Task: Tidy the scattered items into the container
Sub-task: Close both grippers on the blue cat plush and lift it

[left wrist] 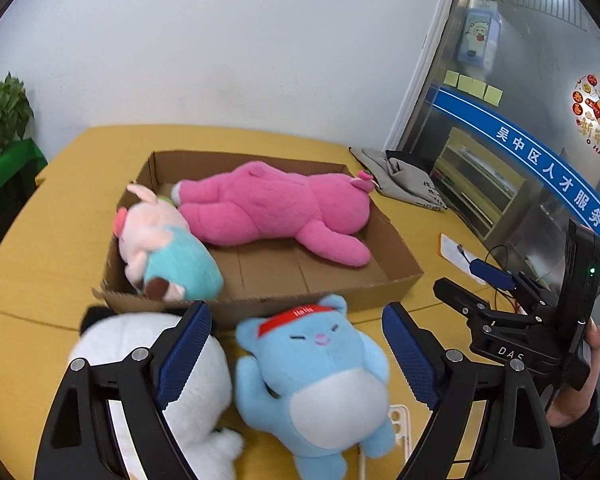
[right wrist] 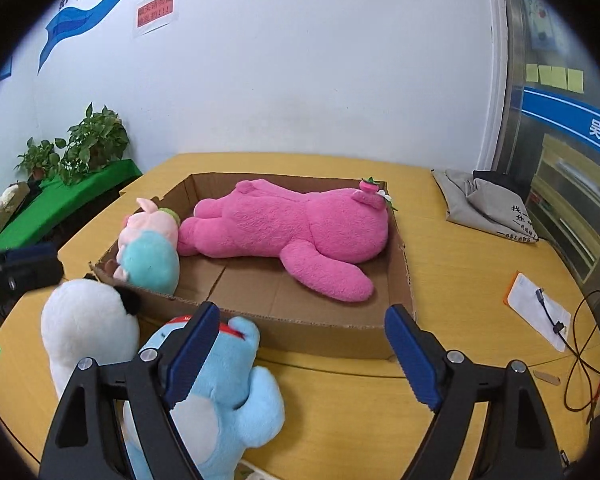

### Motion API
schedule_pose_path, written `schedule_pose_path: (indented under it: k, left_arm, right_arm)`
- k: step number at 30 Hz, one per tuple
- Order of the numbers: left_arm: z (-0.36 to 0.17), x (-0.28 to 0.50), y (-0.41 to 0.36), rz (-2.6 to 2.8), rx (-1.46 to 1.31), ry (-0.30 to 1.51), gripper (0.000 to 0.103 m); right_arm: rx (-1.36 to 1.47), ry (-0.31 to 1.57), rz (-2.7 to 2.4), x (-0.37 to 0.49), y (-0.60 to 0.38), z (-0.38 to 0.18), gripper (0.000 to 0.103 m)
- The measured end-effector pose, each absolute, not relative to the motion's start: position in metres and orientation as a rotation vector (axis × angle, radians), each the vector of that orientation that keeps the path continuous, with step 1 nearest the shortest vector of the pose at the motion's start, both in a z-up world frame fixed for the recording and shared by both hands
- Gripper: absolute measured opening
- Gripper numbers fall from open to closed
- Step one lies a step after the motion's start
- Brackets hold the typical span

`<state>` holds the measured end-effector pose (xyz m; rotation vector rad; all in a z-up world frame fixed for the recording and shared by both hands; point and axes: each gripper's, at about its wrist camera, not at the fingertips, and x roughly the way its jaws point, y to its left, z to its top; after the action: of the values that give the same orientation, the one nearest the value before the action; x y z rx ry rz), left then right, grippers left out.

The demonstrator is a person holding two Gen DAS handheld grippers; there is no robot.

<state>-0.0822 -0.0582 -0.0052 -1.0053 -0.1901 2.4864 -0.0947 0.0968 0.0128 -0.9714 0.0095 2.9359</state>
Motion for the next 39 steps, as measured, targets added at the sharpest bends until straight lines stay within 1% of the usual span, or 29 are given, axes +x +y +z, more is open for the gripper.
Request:
schedule_pose_path:
  k: [10, 13, 17, 18, 19, 21, 23, 25, 28, 30, 31, 33, 35, 37, 38, 39]
  left_arm:
    - [-0.027, -0.072, -0.051, 2.419, -1.043, -0.234, 0.09]
    - [-0.048, -0.074, -0.05, 2.378, -1.11, -0.262, 0.09]
    - [-0.079, -0.072, -0.048, 2.316, -1.187, -0.283, 0.089]
    - [-0.086, -0.073, -0.049, 2.295, -1.209, -0.298, 0.089]
    - [-0.093, -0.074, -0.049, 2.276, -1.228, -0.313, 0.087]
    - [-0.106, -0.077, -0.047, 2.237, -1.268, -0.327, 0.074]
    - [-0.118, -0.082, -0.046, 2.198, -1.298, -0.346, 0.069]
    - [-0.127, -0.086, -0.05, 2.141, -1.292, -0.416, 0.069]
    - [-0.132, -0.089, -0.058, 2.111, -1.284, -0.486, 0.069]
    - [-0.129, -0.088, -0.063, 2.113, -1.273, -0.513, 0.065]
    - [-0.126, -0.086, -0.067, 2.115, -1.265, -0.527, 0.065]
    - [-0.124, -0.085, -0.071, 2.121, -1.259, -0.535, 0.065]
    - [-0.125, -0.086, -0.076, 2.139, -1.268, -0.527, 0.065]
    - [-0.127, -0.089, -0.079, 2.156, -1.292, -0.531, 0.061]
    - [-0.128, -0.089, -0.081, 2.16, -1.296, -0.533, 0.056]
    - [-0.128, -0.089, -0.081, 2.163, -1.298, -0.529, 0.053]
  right_arm:
    - [-1.025, 0.04, 2.909, -0.086, 0.099, 0.002, 0.085]
    - [-1.089, 0.092, 2.896, -0.087, 0.108, -0.012, 0.085]
    - [-1.23, 0.18, 2.84, -0.092, 0.123, -0.046, 0.084]
    - [-1.27, 0.192, 2.823, -0.094, 0.125, -0.055, 0.083]
    - [-1.311, 0.204, 2.808, -0.097, 0.127, -0.066, 0.082]
    - [-1.395, 0.23, 2.773, -0.105, 0.128, -0.087, 0.08]
    - [-1.465, 0.259, 2.755, -0.112, 0.127, -0.104, 0.079]
    - [-1.522, 0.303, 2.741, -0.119, 0.125, -0.117, 0.075]
    - [-1.578, 0.375, 2.723, -0.13, 0.127, -0.13, 0.074]
    - [-1.626, 0.407, 2.724, -0.135, 0.127, -0.134, 0.071]
    - [-1.643, 0.415, 2.732, -0.136, 0.127, -0.135, 0.068]
    - [-1.65, 0.42, 2.748, -0.135, 0.128, -0.133, 0.067]
    - [-1.627, 0.467, 2.763, -0.133, 0.134, -0.128, 0.067]
    - [-1.655, 0.493, 2.77, -0.135, 0.136, -0.129, 0.067]
    - [-1.677, 0.47, 2.769, -0.137, 0.134, -0.131, 0.067]
    - [-1.698, 0.436, 2.767, -0.139, 0.13, -0.134, 0.068]
